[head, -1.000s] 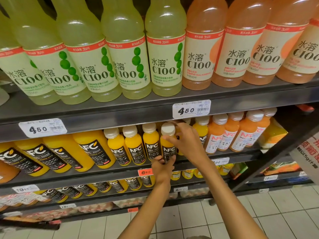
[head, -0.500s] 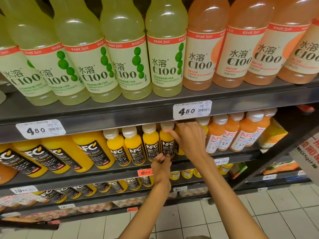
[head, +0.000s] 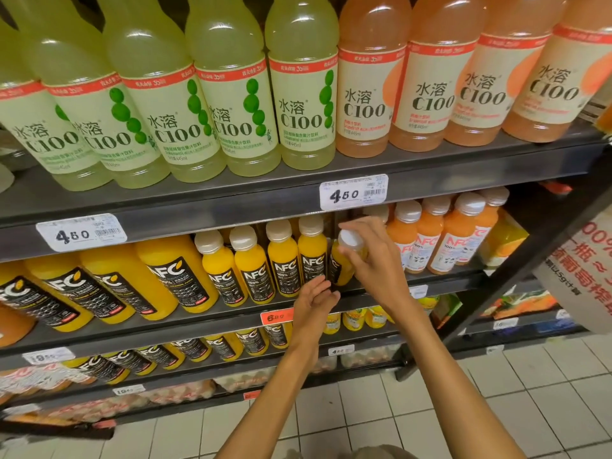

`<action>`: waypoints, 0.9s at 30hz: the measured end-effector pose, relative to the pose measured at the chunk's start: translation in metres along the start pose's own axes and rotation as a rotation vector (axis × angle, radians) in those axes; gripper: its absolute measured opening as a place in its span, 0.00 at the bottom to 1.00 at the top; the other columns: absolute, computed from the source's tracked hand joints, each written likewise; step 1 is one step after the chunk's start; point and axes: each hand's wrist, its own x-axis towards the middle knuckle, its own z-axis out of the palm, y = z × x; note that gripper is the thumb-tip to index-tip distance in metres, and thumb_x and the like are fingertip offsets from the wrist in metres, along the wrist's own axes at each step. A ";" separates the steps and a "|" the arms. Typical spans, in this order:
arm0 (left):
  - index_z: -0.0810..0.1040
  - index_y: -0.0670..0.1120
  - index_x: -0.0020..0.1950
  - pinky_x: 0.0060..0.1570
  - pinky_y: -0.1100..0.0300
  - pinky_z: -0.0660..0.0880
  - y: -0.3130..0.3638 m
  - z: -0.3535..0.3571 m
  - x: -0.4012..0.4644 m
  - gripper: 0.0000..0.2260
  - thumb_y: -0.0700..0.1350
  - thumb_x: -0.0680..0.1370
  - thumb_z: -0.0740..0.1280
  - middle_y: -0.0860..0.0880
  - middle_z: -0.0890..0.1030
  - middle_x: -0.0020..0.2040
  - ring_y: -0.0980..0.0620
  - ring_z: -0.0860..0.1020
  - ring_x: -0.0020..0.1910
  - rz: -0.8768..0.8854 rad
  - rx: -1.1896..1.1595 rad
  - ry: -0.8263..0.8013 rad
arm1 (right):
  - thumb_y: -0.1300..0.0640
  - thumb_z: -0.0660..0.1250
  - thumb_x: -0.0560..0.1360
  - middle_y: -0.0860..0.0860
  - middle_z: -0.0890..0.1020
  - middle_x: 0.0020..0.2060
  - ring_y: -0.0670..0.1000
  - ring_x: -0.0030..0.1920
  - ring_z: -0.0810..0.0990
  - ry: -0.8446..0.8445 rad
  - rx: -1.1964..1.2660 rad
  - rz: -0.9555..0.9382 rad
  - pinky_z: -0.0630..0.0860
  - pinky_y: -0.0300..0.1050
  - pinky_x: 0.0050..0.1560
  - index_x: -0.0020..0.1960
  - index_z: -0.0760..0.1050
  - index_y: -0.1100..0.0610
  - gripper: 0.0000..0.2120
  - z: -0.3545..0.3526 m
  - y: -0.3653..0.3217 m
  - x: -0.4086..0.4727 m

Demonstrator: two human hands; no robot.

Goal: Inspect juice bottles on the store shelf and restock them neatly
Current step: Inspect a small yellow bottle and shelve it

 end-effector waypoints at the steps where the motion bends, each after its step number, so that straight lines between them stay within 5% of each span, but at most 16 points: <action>1: 0.70 0.51 0.66 0.63 0.59 0.69 0.000 -0.001 -0.002 0.20 0.41 0.75 0.69 0.52 0.76 0.63 0.55 0.73 0.63 0.023 0.039 -0.020 | 0.65 0.70 0.73 0.55 0.76 0.54 0.50 0.55 0.74 0.017 0.067 -0.005 0.69 0.32 0.52 0.57 0.77 0.62 0.13 -0.004 -0.002 -0.003; 3: 0.69 0.53 0.66 0.63 0.60 0.67 0.000 -0.003 -0.007 0.21 0.44 0.75 0.70 0.54 0.73 0.65 0.57 0.70 0.64 0.066 0.136 -0.051 | 0.66 0.70 0.73 0.54 0.77 0.55 0.48 0.57 0.75 0.072 0.200 0.031 0.69 0.33 0.56 0.57 0.77 0.62 0.13 -0.013 -0.005 -0.008; 8: 0.70 0.58 0.64 0.64 0.58 0.69 0.006 -0.011 -0.027 0.24 0.57 0.69 0.70 0.54 0.74 0.67 0.55 0.71 0.66 0.069 0.256 -0.262 | 0.63 0.70 0.73 0.49 0.83 0.52 0.46 0.52 0.81 0.118 0.800 0.302 0.78 0.38 0.49 0.58 0.77 0.58 0.13 -0.039 -0.017 -0.015; 11: 0.73 0.55 0.63 0.66 0.46 0.69 0.014 -0.007 -0.049 0.30 0.64 0.64 0.71 0.50 0.80 0.61 0.50 0.76 0.62 -0.007 0.215 -0.415 | 0.59 0.68 0.72 0.52 0.83 0.53 0.51 0.51 0.83 0.106 1.114 0.406 0.80 0.43 0.46 0.57 0.77 0.56 0.14 -0.047 -0.021 -0.017; 14: 0.75 0.57 0.58 0.59 0.53 0.76 0.018 0.000 -0.071 0.29 0.67 0.61 0.72 0.53 0.83 0.54 0.51 0.81 0.56 -0.061 0.180 -0.460 | 0.57 0.67 0.71 0.54 0.84 0.51 0.50 0.48 0.83 0.108 1.240 0.511 0.80 0.42 0.43 0.60 0.75 0.58 0.17 -0.049 -0.023 -0.018; 16: 0.75 0.56 0.58 0.52 0.60 0.78 0.020 0.003 -0.086 0.26 0.66 0.65 0.70 0.53 0.83 0.54 0.52 0.81 0.55 -0.089 0.104 -0.493 | 0.53 0.66 0.72 0.54 0.84 0.50 0.50 0.48 0.83 0.077 1.232 0.575 0.80 0.42 0.45 0.63 0.74 0.58 0.20 -0.050 -0.021 -0.018; 20: 0.72 0.47 0.64 0.49 0.54 0.79 0.028 0.009 -0.109 0.17 0.53 0.78 0.61 0.51 0.85 0.51 0.52 0.82 0.53 -0.196 -0.060 -0.459 | 0.45 0.64 0.73 0.55 0.83 0.53 0.52 0.48 0.83 -0.073 1.342 0.789 0.78 0.48 0.52 0.67 0.70 0.61 0.28 -0.046 -0.020 -0.022; 24: 0.72 0.45 0.66 0.53 0.47 0.78 0.031 0.002 -0.124 0.21 0.53 0.76 0.64 0.43 0.80 0.60 0.44 0.79 0.59 -0.203 -0.236 -0.516 | 0.51 0.66 0.75 0.54 0.83 0.47 0.48 0.34 0.81 -0.134 1.438 0.892 0.80 0.43 0.40 0.55 0.75 0.57 0.13 -0.038 -0.023 -0.023; 27: 0.72 0.44 0.66 0.49 0.50 0.78 0.035 0.002 -0.131 0.21 0.52 0.77 0.62 0.45 0.81 0.56 0.48 0.80 0.52 -0.279 -0.392 -0.522 | 0.52 0.68 0.71 0.54 0.83 0.39 0.50 0.33 0.81 -0.199 1.523 0.970 0.81 0.43 0.38 0.52 0.73 0.58 0.14 -0.033 -0.028 -0.022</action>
